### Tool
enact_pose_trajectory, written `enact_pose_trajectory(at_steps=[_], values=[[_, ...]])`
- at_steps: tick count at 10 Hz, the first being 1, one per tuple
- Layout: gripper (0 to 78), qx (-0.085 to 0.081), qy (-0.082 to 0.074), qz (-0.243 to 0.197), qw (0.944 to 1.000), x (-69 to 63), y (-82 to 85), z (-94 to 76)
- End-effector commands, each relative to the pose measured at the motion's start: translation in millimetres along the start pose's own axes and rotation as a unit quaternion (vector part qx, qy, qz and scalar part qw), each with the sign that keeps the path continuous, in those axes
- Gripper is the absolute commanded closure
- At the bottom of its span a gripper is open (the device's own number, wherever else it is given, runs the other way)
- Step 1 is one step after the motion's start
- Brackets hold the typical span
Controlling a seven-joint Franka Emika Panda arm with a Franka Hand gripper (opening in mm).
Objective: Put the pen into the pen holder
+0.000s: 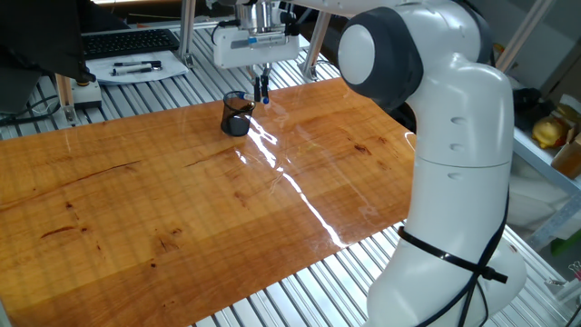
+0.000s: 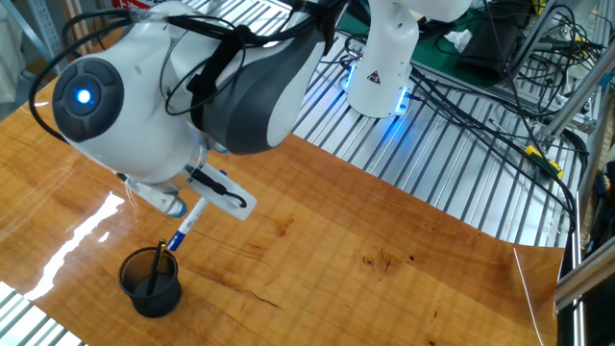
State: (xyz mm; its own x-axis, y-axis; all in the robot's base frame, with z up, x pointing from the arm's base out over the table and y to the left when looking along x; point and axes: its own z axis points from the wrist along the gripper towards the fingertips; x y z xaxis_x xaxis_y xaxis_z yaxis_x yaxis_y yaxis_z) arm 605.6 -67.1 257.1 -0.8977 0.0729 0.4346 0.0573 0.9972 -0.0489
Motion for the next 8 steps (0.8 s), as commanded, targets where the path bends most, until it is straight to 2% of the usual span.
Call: enact_pose_trajectory(at_steps=[1,4,8], values=[[76.4,-0.001,-0.004,-0.004,1.0,-8.8,0.4,-3.0],[76.4,0.002,-0.009,-0.002,1.0,-18.8,4.8,0.6],[76.4,0.002,-0.015,-0.017,0.9998,-29.2,-5.8,8.3]])
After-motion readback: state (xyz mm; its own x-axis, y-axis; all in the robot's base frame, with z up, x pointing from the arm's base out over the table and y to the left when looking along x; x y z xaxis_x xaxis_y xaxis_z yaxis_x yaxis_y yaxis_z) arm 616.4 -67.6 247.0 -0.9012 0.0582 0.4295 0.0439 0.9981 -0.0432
